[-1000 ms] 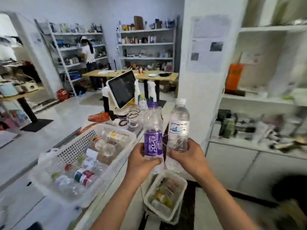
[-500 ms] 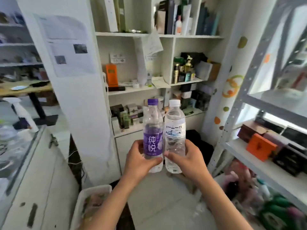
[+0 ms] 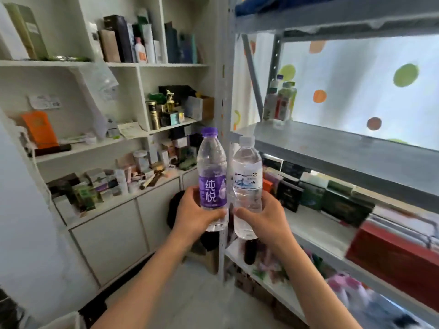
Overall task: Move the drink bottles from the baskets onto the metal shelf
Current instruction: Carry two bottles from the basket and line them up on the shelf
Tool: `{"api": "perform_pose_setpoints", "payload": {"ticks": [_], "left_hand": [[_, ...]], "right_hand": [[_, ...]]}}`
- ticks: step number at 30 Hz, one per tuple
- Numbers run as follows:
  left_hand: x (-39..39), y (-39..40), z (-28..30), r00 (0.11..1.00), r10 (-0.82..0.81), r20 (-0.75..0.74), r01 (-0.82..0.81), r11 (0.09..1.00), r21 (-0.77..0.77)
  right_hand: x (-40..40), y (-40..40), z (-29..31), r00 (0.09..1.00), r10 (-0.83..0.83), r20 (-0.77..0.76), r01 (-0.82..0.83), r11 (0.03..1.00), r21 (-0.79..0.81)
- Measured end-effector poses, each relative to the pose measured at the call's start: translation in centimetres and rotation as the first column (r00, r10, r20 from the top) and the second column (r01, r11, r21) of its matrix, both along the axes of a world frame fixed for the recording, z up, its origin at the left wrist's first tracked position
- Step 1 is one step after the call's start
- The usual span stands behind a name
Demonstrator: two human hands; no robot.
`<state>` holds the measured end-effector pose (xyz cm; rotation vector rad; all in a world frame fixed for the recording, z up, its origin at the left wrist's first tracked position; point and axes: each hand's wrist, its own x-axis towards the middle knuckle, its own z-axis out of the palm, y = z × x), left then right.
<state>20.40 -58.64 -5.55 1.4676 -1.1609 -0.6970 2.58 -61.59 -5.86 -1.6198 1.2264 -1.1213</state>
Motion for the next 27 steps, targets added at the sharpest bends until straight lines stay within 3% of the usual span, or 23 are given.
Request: {"api": "perform_pose_setpoints", "payload": {"ticks": [10, 20, 27], "left_hand": [[-8.5, -6.0, 0.8, 0.986, -0.148, -0.073, 0.145, 0.988, -0.049], [-7.9, -14.7, 3.1, 0.955, -0.285, -0.080, 0.274, 0.954, -0.124], [-5.4, -23.0, 4.3, 0.945, -0.324, -0.036, 0.314, 0.934, -0.168]], "right_hand": [[-7.9, -3.4, 2.2, 0.985, -0.129, 0.111, 0.137, 0.988, -0.065], [-7.1, -10.8, 4.3, 0.965, -0.195, 0.173, 0.211, 0.974, -0.082], [-4.9, -18.0, 6.2, 0.971, -0.202, 0.131, 0.216, 0.971, -0.107]]}}
